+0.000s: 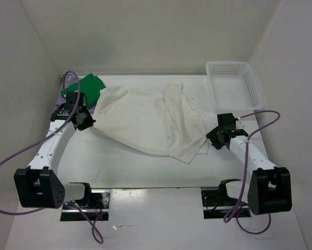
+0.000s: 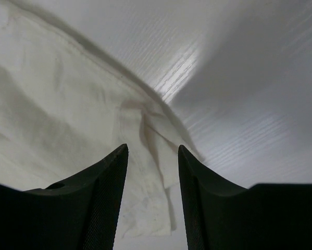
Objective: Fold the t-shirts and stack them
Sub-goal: Flatten out the tshirt
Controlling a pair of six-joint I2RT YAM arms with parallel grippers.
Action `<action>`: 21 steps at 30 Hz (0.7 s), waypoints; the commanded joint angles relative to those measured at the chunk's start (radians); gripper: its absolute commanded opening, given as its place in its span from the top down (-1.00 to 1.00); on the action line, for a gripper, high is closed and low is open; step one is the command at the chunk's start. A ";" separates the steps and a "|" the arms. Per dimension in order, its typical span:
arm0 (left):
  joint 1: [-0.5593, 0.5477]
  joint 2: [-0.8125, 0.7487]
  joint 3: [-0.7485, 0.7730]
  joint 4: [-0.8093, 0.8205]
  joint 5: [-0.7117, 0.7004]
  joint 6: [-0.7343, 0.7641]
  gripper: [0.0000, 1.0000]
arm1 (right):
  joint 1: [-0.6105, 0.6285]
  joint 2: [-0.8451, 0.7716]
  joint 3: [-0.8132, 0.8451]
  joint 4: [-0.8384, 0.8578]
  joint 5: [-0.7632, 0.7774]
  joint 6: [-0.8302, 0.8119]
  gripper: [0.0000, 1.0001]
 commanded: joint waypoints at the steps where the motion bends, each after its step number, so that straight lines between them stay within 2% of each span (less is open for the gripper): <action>1: 0.003 -0.056 -0.017 0.041 0.042 0.030 0.96 | -0.014 0.042 0.016 0.090 0.026 -0.038 0.01; 8: 0.003 -0.036 -0.037 0.064 0.076 0.021 0.94 | -0.014 0.160 0.043 0.164 -0.060 -0.098 0.10; 15: 0.003 -0.036 -0.037 0.064 0.076 0.021 0.94 | -0.014 0.183 0.053 0.210 -0.083 -0.109 0.19; 19: 0.003 -0.036 -0.046 0.064 0.076 0.021 0.94 | -0.014 0.192 0.062 0.210 -0.083 -0.119 0.19; 21: 0.003 -0.036 -0.046 0.064 0.067 0.021 0.94 | -0.014 0.192 0.062 0.230 -0.083 -0.119 0.07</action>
